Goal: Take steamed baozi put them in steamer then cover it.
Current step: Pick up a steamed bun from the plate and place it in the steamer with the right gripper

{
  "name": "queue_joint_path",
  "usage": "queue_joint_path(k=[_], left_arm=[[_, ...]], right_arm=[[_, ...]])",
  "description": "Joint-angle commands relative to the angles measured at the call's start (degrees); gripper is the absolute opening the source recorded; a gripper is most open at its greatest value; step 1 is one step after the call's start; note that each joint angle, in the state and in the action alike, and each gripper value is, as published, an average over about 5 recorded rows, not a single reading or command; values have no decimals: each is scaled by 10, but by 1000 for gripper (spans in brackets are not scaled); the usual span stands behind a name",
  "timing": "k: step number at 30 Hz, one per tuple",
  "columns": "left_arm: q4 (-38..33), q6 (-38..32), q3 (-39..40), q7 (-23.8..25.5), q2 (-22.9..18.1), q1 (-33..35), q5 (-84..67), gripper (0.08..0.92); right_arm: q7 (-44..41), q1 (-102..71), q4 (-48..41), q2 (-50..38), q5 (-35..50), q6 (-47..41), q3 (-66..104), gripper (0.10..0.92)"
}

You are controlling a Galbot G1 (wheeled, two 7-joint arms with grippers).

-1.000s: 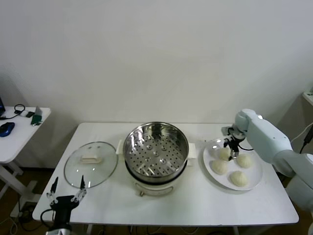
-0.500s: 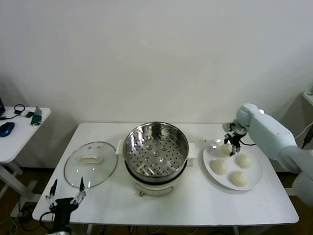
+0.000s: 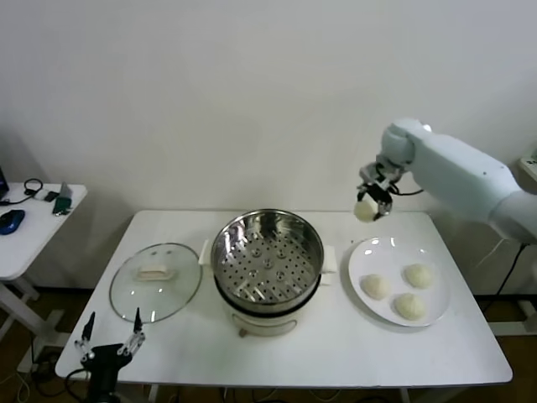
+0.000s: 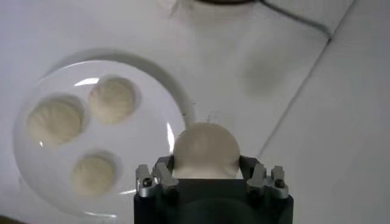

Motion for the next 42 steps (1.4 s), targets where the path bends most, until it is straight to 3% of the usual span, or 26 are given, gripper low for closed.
queue_joint_path(k=[1,11,26,42], left_arm=[[-3,-1,2,0,3,5,0,823],[-6,-3,8,6,7,13,6,823],[-29,7,1,5,6,17,8,823],[-19,8,-1,3,3,6,4,823]], right_arm=[[-23,135,141,51,31,75,-94,696],[-21,66,199,143,-75,107,-28,696],[10,-105,99,220,-274,172,23,699],[18,-148,85,213,-305,176,27,709]])
